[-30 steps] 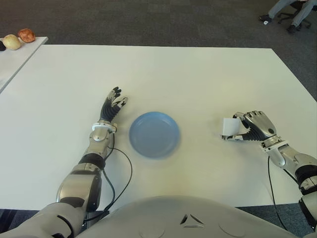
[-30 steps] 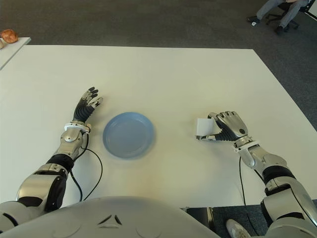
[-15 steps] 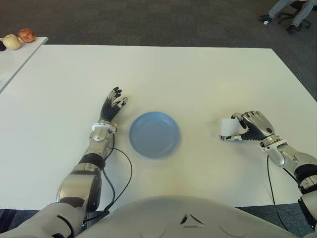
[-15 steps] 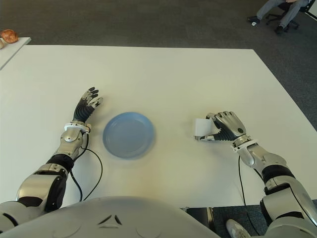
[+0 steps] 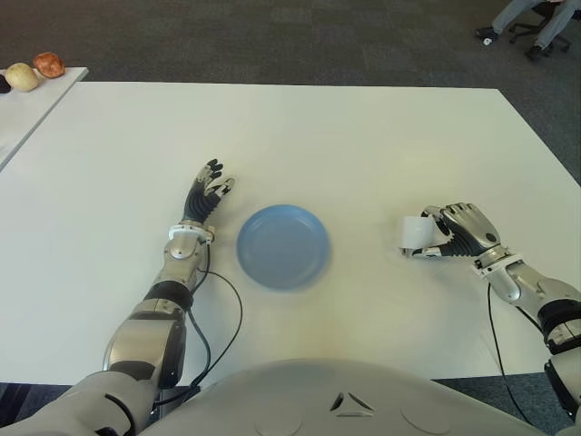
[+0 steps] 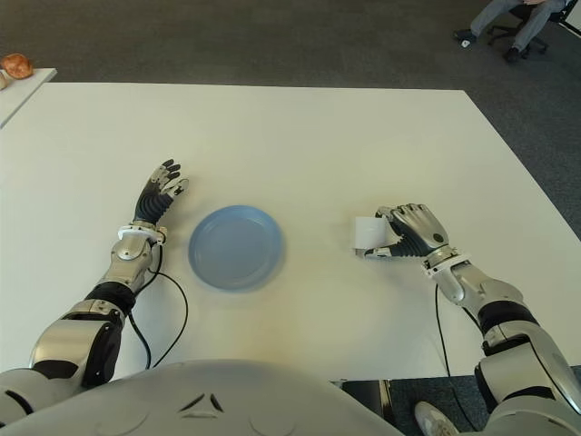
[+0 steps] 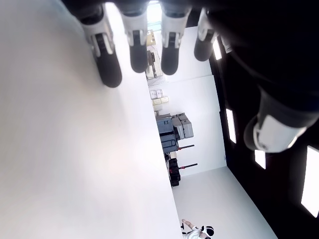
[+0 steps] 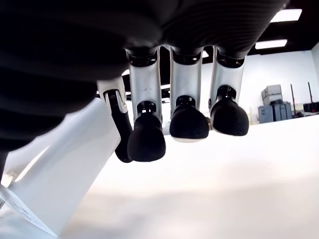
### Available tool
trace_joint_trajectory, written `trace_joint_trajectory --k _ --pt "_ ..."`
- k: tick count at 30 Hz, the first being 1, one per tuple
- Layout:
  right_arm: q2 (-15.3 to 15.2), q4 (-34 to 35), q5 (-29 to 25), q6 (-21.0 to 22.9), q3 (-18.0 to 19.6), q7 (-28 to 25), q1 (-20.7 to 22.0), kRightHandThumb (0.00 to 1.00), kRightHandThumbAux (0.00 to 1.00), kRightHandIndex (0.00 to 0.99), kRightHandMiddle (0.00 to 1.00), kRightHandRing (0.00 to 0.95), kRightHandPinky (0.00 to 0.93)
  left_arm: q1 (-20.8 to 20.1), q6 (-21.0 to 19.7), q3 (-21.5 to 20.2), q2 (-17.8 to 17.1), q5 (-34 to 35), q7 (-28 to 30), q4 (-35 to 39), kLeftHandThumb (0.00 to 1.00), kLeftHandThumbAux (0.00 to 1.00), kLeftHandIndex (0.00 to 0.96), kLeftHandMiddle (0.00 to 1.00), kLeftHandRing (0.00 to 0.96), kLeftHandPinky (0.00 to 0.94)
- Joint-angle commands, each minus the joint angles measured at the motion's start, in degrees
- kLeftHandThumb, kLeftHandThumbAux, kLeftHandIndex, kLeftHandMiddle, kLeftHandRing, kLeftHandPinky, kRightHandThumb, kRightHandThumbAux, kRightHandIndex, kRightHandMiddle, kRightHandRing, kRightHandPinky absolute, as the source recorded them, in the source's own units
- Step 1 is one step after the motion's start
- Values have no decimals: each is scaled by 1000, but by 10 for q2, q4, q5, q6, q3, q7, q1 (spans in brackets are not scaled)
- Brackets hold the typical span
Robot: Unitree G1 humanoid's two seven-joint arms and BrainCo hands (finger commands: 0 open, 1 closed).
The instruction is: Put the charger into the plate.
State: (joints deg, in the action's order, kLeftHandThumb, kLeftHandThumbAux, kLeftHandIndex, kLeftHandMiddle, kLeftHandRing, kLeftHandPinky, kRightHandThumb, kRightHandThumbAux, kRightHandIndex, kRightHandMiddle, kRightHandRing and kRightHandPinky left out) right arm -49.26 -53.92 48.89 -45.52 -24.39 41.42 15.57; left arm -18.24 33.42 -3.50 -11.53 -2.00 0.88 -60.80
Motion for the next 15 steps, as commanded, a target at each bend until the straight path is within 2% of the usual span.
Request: trace_joint_trajectory --k 1,7,9,12,15 --pt "1 15 -25 -11 19 -6 8 591 702 745 851 856 825 46 -44 9 7 -9 10 -29 0 529 88 135 117 105" --pt "-4 66 -60 -8 55 -45 17 554 731 753 862 867 849 45 -45 8 6 -9 11 -32 0 529 90 132 115 105" --pt "-4 120 -84 5 79 -71 12 542 746 759 867 872 857 45 -45 9 5 -10 11 -33 0 530 92 131 114 105" --pt "9 240 -107 52 118 -104 -4 552 753 771 873 876 866 42 -46 9 5 -9 14 -35 0 528 92 127 111 105" --pt "20 294 -107 77 135 -113 -12 570 753 784 878 879 872 42 -46 9 5 -9 15 -35 0 524 94 126 111 110"
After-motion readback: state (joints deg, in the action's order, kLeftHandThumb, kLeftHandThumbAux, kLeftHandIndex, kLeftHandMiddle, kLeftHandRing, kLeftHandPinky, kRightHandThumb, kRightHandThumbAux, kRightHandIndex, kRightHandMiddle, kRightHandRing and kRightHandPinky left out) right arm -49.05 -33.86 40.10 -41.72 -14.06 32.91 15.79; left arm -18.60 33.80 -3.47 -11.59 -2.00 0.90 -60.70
